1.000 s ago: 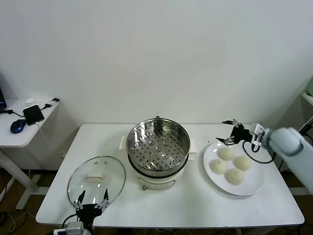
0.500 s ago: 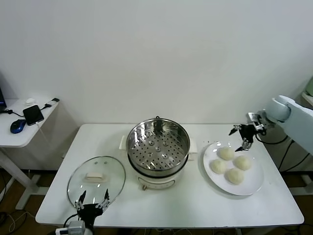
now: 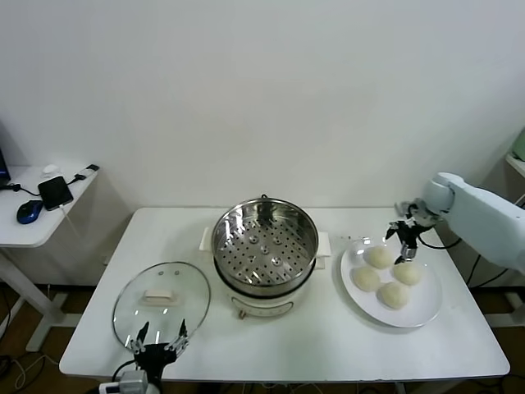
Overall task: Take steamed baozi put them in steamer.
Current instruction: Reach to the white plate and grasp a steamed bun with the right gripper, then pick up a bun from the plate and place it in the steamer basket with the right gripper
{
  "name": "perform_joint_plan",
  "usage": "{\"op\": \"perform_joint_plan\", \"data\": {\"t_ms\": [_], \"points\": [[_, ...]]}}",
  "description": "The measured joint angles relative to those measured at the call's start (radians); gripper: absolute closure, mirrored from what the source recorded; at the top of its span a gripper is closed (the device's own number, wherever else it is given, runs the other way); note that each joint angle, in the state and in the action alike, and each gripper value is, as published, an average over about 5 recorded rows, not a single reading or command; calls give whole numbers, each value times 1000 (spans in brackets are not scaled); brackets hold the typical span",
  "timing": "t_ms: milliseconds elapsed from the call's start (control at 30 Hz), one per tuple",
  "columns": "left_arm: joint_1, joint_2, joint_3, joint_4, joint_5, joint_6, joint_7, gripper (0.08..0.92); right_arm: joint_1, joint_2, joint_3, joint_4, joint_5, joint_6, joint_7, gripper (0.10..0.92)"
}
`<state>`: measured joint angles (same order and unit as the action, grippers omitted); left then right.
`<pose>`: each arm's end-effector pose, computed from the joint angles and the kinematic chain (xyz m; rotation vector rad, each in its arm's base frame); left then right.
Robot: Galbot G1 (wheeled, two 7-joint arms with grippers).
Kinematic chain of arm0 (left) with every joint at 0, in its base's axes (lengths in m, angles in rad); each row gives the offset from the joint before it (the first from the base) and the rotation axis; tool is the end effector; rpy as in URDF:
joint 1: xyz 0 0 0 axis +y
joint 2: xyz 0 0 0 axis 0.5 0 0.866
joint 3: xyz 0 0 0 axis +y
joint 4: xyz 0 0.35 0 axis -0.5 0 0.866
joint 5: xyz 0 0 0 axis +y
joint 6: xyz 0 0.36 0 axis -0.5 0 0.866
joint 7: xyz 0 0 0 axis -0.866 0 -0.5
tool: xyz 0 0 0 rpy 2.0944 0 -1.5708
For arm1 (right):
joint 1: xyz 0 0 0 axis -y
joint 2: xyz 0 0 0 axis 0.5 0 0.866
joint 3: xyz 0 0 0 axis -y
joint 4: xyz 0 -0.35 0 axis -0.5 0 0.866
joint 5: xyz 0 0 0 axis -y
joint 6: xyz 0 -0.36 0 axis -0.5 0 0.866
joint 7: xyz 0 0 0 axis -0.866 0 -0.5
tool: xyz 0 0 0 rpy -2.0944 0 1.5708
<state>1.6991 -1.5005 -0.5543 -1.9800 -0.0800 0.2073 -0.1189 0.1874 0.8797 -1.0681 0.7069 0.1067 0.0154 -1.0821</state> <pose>0.1377 0.0246 -0.3637 0.1603 -2.6883 -0.0320 0.5928 -0.2174 -0.2123 1.2043 -1.3869 1.2580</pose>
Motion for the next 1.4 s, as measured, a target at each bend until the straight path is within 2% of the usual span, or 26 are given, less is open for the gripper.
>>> {"op": "perform_joint_plan", "data": {"t_ms": [400, 633, 733, 1067, 1400], "points": [[5, -2, 0, 2, 0, -2, -1, 177, -49, 59, 50, -85, -47, -13, 30, 207], [10, -3, 3, -3, 0, -3, -2, 177, -54, 67, 66, -97, -55, -17, 28, 346], [16, -4, 7, -8, 2, -2, -5, 177, -50, 62, 63, -88, -48, -15, 19, 367], [35, -14, 35, -25, 20, -3, -15, 177, 61, 15, -3, 15, 7, 27, -22, 364], [55, -14, 63, -48, 36, -5, -20, 177, 410, 29, -226, 236, 190, 119, -51, 365]]}}
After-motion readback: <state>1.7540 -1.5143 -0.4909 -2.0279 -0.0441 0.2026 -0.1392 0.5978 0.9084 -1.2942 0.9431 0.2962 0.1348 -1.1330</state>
